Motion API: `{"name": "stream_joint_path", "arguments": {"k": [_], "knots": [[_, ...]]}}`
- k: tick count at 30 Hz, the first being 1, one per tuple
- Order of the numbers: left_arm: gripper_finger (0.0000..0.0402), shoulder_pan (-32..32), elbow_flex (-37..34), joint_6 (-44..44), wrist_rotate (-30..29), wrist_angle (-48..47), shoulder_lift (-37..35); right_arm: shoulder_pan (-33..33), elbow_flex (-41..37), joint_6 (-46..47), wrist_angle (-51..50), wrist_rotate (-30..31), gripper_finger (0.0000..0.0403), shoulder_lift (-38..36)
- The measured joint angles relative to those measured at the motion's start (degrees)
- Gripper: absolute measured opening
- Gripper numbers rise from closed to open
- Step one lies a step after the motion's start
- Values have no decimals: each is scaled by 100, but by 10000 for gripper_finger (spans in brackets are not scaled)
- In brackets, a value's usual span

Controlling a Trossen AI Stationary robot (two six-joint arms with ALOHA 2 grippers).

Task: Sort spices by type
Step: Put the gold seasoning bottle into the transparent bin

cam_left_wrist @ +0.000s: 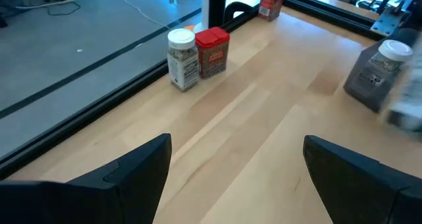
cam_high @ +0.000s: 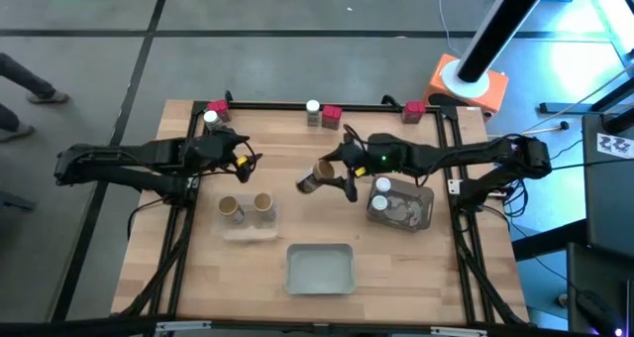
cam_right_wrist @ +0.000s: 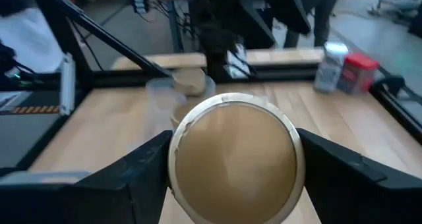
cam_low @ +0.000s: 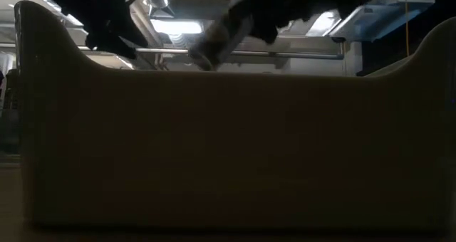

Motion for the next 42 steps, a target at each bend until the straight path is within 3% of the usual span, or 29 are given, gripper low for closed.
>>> {"name": "stream_joint_path", "arguments": {"k": [8,25,31,42], "knots": [[327,0,2,-85,0,-153,-86,567,890,-15,-204,97,288,597],[327,-15,2,-105,9,-158,-81,1061,3144,-483,-535,10,288,2812],[327,-15,2,-126,11,-142,-80,1056,3499,-614,-577,-52,288,3432],[327,-15,2,-127,9,-143,-82,1054,3527,-904,-680,-12,288,3804]]}}
